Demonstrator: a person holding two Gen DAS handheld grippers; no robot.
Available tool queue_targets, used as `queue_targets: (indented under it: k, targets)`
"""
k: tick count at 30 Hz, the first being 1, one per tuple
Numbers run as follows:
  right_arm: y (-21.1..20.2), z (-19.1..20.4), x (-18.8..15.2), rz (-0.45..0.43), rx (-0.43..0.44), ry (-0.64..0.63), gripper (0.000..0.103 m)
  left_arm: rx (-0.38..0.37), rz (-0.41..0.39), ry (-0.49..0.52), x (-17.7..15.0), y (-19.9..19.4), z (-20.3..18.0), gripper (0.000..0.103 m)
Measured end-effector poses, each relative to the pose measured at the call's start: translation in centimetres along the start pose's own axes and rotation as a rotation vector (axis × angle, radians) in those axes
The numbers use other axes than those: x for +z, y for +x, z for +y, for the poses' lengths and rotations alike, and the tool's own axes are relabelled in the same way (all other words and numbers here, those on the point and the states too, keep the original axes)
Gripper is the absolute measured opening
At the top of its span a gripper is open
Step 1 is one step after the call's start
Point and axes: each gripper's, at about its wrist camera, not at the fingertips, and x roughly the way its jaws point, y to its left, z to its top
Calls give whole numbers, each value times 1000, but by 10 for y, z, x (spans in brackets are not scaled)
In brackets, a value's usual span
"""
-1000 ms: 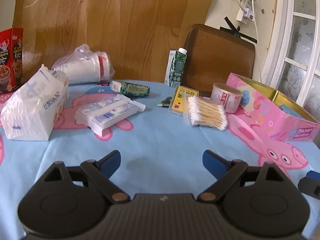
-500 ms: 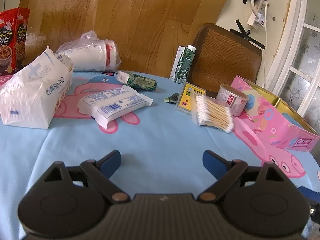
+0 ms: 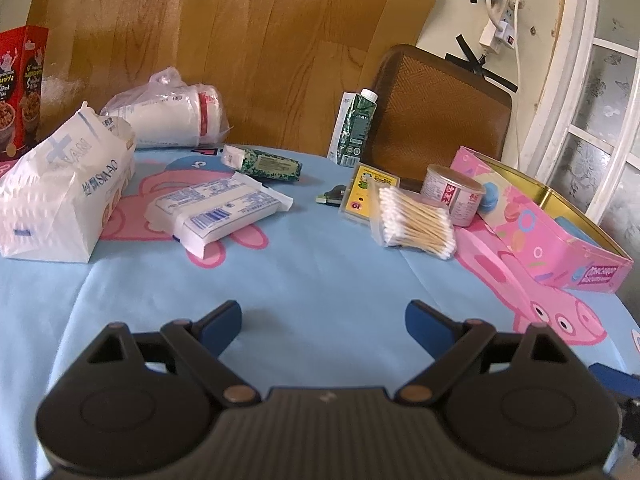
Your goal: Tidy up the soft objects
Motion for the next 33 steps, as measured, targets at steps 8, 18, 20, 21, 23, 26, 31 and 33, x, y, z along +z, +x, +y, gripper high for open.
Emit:
queue_targets:
  k: [8, 18, 20, 21, 23, 26, 31, 33]
  targets:
    - [-1, -1, 1, 1, -6, -2, 67, 2, 13, 8, 0, 2, -1, 93]
    - [-4, -5, -2, -1, -1, 8, 66, 4, 11, 16, -1, 1, -1, 94]
    - [-4, -7, -1, -2, 0, 15, 65, 7, 10, 19, -1, 1, -2, 94]
    - [-5, -8, -1, -6, -1, 18, 65, 8, 12, 19, -1, 2, -2, 94]
    - [-6, -10, -1, -11, -1, 22, 63, 11, 15, 23, -1, 2, -3, 95]
    - [-6, -12, -1, -8, 1, 32, 61, 17, 17, 30, -2, 2, -5, 95]
    - [-6, -12, -2, -12, 2, 32, 58, 16, 22, 23, -1, 3, -3, 98]
    - [-6, -11, -3, -14, 1, 29, 57, 15, 24, 25, -1, 4, -3, 98]
